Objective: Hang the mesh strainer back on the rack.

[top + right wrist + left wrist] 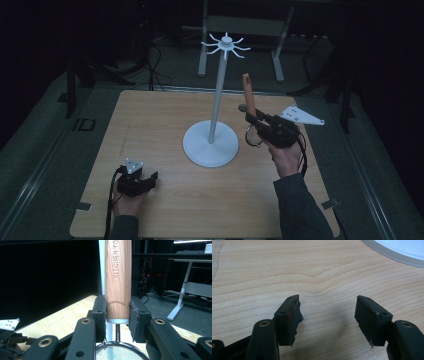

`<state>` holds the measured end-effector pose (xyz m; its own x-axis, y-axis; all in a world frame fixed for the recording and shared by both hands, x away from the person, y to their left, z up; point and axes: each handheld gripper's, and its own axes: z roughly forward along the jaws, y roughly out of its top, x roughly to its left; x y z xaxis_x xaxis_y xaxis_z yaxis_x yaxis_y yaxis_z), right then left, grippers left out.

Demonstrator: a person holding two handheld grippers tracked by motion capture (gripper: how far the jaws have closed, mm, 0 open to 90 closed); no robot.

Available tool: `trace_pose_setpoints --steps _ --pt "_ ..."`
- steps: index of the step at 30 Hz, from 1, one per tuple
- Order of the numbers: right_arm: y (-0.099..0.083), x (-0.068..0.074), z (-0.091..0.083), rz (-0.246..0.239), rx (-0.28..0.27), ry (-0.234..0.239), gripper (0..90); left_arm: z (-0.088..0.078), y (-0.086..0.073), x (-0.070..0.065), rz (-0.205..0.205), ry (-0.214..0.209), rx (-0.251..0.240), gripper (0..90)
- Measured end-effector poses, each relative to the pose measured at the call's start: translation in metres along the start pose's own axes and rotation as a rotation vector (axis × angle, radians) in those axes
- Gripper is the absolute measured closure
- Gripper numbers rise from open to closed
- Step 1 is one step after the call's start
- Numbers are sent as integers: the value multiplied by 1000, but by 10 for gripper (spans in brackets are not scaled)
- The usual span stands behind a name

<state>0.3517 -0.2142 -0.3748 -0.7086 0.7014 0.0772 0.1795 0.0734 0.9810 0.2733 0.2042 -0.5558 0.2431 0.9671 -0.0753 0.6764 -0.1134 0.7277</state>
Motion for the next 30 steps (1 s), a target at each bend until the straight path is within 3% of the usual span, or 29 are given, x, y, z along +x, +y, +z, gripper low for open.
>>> trace_pose_setpoints --steps 30 --pt "13 3 -2 -1 -33 13 697 0 0 0 -1 1 -1 372"
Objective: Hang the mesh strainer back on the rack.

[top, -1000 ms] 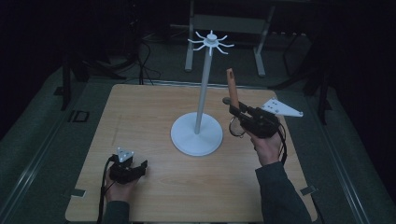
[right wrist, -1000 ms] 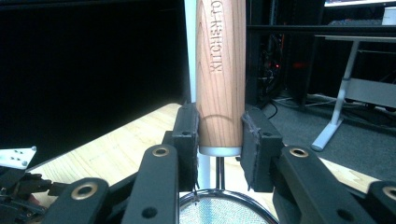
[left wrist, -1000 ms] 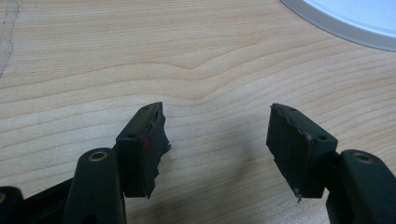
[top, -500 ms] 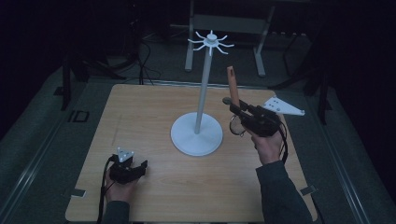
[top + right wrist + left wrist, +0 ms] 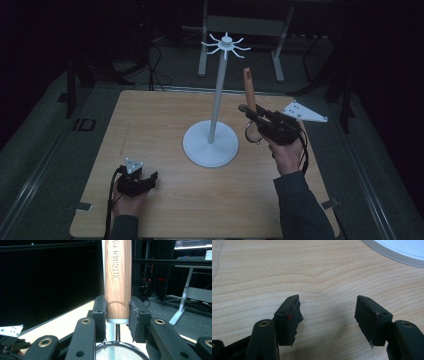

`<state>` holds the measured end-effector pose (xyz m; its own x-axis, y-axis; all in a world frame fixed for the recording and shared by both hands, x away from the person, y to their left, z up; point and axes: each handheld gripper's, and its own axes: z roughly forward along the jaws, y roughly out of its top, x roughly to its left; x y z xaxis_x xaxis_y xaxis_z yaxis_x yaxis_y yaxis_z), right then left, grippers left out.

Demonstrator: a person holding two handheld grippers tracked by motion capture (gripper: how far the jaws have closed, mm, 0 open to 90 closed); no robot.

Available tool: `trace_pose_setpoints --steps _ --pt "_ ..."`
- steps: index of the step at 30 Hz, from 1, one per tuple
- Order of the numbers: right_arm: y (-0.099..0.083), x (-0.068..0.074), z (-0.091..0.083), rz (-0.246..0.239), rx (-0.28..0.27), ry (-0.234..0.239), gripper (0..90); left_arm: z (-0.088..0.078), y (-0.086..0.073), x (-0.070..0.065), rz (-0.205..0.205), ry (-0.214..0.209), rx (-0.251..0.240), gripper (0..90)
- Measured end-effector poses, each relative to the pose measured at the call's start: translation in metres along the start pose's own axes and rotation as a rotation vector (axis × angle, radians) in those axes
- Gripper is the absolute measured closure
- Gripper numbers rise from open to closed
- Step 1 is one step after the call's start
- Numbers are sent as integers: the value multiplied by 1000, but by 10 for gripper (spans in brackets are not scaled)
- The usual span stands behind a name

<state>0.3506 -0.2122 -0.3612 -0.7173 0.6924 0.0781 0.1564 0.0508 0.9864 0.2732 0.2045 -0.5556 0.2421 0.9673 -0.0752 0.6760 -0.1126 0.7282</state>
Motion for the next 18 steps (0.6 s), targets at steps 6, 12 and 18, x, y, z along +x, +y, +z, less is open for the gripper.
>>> trace_pose_setpoints --steps 6,12,18 --pt "3 2 1 -7 -4 4 696 0 0 0 -2 -2 -2 372" --pt "5 2 1 -12 -9 6 696 0 0 0 -2 -1 0 372" --pt "6 3 0 -9 -18 10 697 0 0 0 -1 -1 0 372"
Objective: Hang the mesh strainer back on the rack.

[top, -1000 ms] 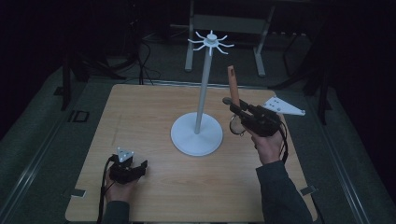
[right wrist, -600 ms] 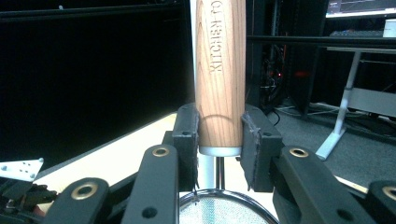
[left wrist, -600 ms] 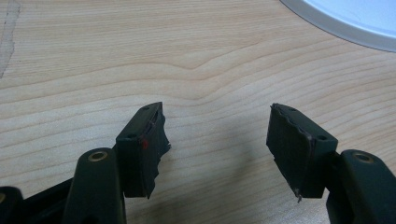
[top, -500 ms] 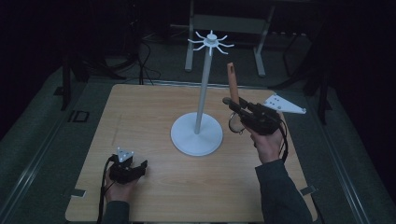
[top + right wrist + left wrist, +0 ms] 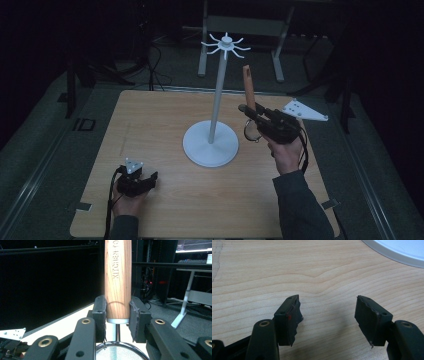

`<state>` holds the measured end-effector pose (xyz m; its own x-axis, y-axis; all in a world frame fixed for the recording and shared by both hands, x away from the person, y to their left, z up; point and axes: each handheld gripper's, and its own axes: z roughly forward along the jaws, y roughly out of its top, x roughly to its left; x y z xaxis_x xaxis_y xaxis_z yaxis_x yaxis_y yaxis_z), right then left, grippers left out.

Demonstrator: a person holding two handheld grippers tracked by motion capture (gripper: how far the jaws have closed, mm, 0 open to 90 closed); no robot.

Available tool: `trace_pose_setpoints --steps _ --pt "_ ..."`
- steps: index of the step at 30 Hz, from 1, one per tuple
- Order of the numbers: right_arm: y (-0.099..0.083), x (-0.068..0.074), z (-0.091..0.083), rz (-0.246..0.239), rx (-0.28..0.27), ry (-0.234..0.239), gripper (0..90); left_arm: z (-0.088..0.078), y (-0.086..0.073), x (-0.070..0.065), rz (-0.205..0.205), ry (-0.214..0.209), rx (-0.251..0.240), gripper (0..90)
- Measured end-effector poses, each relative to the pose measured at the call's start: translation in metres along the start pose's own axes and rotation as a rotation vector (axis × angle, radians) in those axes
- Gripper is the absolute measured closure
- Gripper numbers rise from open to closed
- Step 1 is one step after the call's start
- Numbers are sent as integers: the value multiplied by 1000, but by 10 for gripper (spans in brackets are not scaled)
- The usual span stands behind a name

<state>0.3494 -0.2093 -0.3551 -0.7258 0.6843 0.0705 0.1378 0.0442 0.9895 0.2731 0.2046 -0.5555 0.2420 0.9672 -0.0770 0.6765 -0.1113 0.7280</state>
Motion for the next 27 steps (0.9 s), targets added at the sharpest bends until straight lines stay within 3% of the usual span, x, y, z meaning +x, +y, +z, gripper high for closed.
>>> trace_pose_setpoints --steps 27 --pt "10 5 1 -4 -32 10 697 0 0 0 1 0 0 372"
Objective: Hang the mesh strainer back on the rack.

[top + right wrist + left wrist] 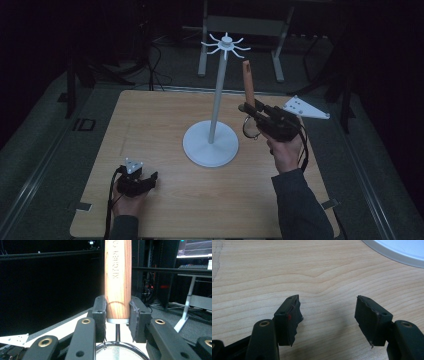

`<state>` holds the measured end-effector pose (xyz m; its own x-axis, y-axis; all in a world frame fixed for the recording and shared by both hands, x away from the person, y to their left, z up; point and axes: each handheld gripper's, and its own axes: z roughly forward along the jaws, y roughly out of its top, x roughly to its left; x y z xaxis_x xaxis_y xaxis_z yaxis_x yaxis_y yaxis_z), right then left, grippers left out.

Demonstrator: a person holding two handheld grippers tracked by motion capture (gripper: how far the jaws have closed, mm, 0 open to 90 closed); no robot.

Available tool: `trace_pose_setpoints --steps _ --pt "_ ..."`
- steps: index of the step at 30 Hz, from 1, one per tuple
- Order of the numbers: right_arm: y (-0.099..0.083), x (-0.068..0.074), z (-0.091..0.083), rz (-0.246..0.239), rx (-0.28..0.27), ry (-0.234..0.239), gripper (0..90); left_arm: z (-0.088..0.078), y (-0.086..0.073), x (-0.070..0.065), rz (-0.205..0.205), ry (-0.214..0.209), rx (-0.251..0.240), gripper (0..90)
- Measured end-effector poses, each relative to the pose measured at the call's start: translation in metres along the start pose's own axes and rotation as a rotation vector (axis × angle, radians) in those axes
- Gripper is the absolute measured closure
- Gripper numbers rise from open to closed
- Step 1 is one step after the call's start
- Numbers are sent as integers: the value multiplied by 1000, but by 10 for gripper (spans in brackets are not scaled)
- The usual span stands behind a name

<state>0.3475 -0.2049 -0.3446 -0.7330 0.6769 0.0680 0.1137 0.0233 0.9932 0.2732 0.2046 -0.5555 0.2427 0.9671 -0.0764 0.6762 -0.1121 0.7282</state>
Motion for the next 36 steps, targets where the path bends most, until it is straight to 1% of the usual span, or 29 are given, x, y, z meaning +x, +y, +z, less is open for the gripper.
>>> trace_pose_setpoints --steps 15,21,36 --pt "5 3 2 1 -15 9 697 0 0 0 1 0 1 372" --pt "8 3 3 1 -28 5 697 0 0 0 1 0 1 372" --pt "12 2 12 15 -19 9 696 0 0 0 0 0 3 372"
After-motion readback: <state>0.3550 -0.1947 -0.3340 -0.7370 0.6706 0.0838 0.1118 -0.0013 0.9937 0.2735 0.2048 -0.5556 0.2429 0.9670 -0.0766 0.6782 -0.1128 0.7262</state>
